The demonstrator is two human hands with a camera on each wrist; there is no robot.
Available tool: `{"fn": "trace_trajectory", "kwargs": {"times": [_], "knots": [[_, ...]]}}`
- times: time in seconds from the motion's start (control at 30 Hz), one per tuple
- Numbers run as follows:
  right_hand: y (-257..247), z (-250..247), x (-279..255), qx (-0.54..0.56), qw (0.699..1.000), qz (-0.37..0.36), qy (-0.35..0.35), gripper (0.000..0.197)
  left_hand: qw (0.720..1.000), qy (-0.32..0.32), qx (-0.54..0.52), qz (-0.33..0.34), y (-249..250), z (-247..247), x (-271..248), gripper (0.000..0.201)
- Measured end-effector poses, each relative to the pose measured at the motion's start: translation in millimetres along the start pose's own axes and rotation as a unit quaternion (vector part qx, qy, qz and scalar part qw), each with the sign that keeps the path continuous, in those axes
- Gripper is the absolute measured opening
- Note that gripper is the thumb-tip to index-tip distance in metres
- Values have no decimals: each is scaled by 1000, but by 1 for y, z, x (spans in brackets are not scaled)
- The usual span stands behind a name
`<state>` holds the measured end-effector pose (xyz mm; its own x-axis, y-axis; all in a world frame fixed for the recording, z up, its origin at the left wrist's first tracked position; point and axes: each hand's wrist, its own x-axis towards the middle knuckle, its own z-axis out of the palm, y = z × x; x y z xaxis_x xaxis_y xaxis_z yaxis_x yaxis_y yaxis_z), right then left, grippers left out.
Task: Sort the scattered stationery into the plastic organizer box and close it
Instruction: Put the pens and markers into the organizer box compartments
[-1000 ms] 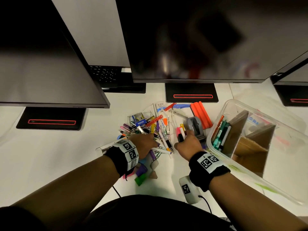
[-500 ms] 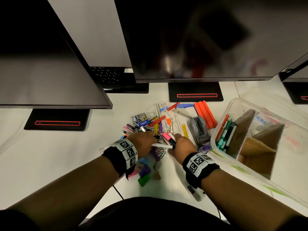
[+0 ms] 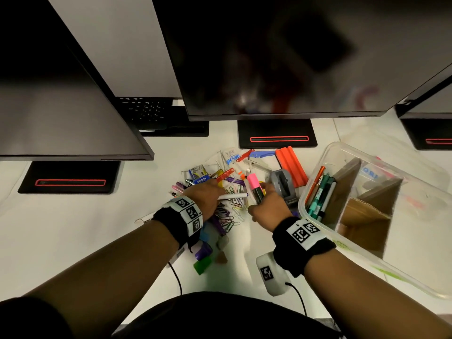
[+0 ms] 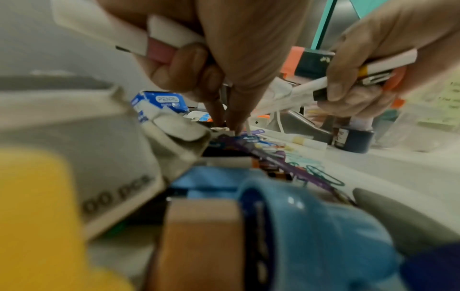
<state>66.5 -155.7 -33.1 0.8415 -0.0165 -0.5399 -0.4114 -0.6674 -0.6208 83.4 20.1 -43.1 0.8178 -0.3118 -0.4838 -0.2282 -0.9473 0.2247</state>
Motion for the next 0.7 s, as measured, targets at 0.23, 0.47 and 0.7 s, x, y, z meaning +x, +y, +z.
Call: {"fn": "trace_trajectory", "kwargs": {"times": [0.23, 0.47, 0.7], "knots": [[10, -8, -8, 56, 998, 9, 20, 75, 999, 12, 32, 14, 12, 4, 5, 30], [14, -12, -22, 51, 998, 5, 32, 16, 997, 8, 73, 19, 19, 4, 2, 28], [6, -12, -31, 61, 998, -22, 27, 18, 989, -12, 134, 54, 23, 5, 3, 26]]}}
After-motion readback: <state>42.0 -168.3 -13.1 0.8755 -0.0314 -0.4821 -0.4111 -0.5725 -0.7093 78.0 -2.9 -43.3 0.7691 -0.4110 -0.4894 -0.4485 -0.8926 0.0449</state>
